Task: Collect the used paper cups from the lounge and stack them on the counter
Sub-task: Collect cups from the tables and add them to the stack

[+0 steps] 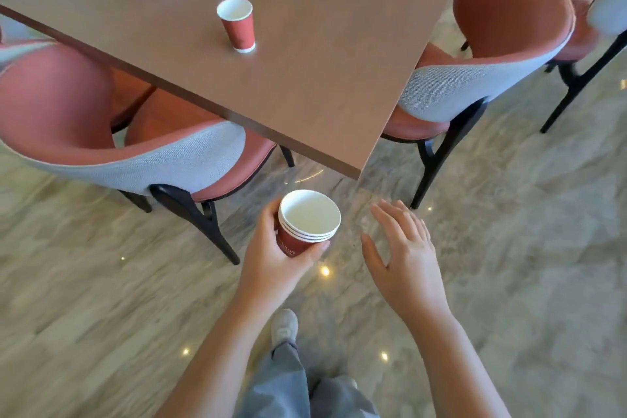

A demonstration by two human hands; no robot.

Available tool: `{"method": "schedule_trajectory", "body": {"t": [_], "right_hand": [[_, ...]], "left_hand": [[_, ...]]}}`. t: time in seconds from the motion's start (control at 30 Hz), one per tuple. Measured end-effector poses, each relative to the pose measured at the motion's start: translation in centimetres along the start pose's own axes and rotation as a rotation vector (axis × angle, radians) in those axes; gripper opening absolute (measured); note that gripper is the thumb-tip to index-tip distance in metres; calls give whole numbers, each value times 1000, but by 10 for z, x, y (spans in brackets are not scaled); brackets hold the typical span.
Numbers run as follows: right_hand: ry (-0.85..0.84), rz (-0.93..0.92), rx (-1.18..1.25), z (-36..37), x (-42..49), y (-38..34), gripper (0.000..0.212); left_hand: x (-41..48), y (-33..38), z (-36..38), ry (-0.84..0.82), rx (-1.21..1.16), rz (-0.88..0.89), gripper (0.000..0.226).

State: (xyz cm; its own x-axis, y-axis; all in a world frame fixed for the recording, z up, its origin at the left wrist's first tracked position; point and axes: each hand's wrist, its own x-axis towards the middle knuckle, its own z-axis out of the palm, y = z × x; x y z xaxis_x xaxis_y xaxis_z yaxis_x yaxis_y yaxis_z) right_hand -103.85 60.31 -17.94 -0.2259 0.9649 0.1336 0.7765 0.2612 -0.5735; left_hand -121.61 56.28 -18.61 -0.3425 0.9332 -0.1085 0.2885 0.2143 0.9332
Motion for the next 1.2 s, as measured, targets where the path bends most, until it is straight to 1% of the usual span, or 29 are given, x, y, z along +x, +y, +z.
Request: {"method": "schedule_trajectory", "body": {"t": [0.13, 0.27, 0.33, 0.43, 0.57, 0.73, 1.0, 1.1, 1.2], "right_hand": [[-40, -2, -15, -14, -17, -14, 41], [-78, -14, -32, -17, -28, -31, 42], [-102, -28, -39, -12, -29, -45, 42], [-147, -49, -30, -1, -23, -73, 41], [-168, -130, -32, 10, 4, -110, 39], [-119, -202, -87, 18, 45, -149, 39], [-186, -226, -97, 62, 84, -203, 42], [-205, -213, -105, 73, 98, -212, 43], [-222, -228, -122, 80, 115, -218, 43]], "left_hand": [[-28, 9, -14, -7, -17, -19, 67], [-46, 10, -40, -45, 21, -2, 66], [-48, 9, -56, -25, 12, -18, 64], [-46, 7, -80, 58, -74, -57, 64], [-32, 6, -112, 144, -143, -63, 66], [-4, 9, -159, 172, -158, -15, 66], [37, 4, -234, 196, -224, 38, 62], [49, -2, -248, 198, -245, 20, 68], [64, -6, -255, 196, -270, 3, 63]]}}
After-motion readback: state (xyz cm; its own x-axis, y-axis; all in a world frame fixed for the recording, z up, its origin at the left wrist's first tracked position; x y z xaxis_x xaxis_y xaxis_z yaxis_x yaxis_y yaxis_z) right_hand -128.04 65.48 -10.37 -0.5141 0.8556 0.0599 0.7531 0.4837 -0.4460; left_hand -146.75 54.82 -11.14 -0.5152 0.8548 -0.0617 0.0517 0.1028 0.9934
